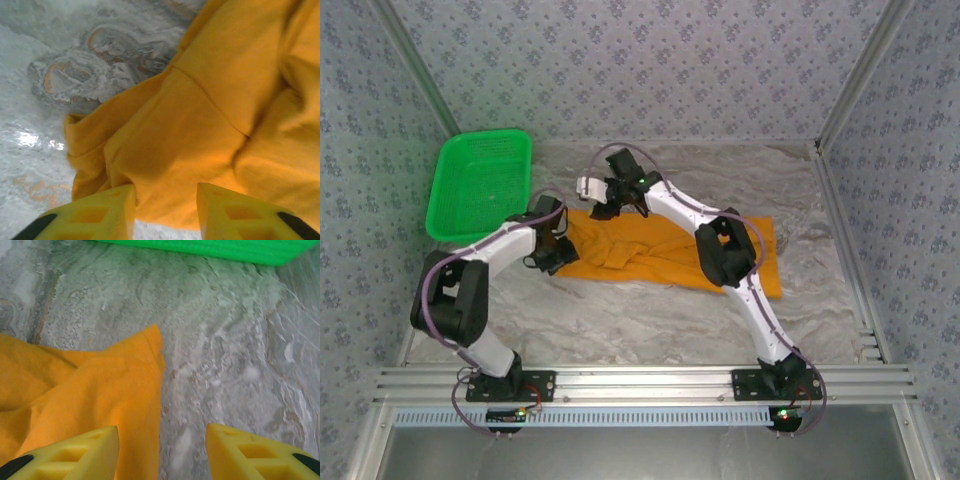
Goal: Fold the inside-out t-shirt
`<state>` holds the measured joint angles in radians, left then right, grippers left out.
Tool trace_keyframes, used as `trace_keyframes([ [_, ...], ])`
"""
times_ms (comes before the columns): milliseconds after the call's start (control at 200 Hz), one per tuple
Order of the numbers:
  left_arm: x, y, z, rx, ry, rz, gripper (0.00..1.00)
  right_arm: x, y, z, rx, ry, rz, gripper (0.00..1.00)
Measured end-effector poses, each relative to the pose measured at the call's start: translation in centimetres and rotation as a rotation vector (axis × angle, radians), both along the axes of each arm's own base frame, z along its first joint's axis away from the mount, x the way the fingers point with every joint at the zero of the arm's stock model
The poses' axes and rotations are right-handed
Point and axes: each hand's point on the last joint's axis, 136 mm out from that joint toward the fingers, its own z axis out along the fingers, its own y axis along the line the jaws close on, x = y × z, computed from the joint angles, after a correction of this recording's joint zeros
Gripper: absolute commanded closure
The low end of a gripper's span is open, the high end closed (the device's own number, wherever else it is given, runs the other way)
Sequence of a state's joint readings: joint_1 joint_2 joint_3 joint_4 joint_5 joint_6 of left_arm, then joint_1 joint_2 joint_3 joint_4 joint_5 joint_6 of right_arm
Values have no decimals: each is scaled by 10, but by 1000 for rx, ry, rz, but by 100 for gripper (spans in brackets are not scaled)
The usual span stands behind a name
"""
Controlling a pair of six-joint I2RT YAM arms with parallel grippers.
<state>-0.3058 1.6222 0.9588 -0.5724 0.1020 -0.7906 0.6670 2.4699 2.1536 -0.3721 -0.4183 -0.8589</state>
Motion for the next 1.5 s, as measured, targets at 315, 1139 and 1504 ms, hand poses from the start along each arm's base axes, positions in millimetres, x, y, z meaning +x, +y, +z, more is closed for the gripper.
trace_keyframes([
  [315,-12,6,-18,10,5,6,92,8,5,-60,-118,8,-32,87],
  [1139,-24,1,16,-64,46,-94,65,-39,-65,16,-31,79,45,59],
  [1504,-10,-58,50,-244,-3,-167,63,-113,-93,14,-89,28,323,52],
])
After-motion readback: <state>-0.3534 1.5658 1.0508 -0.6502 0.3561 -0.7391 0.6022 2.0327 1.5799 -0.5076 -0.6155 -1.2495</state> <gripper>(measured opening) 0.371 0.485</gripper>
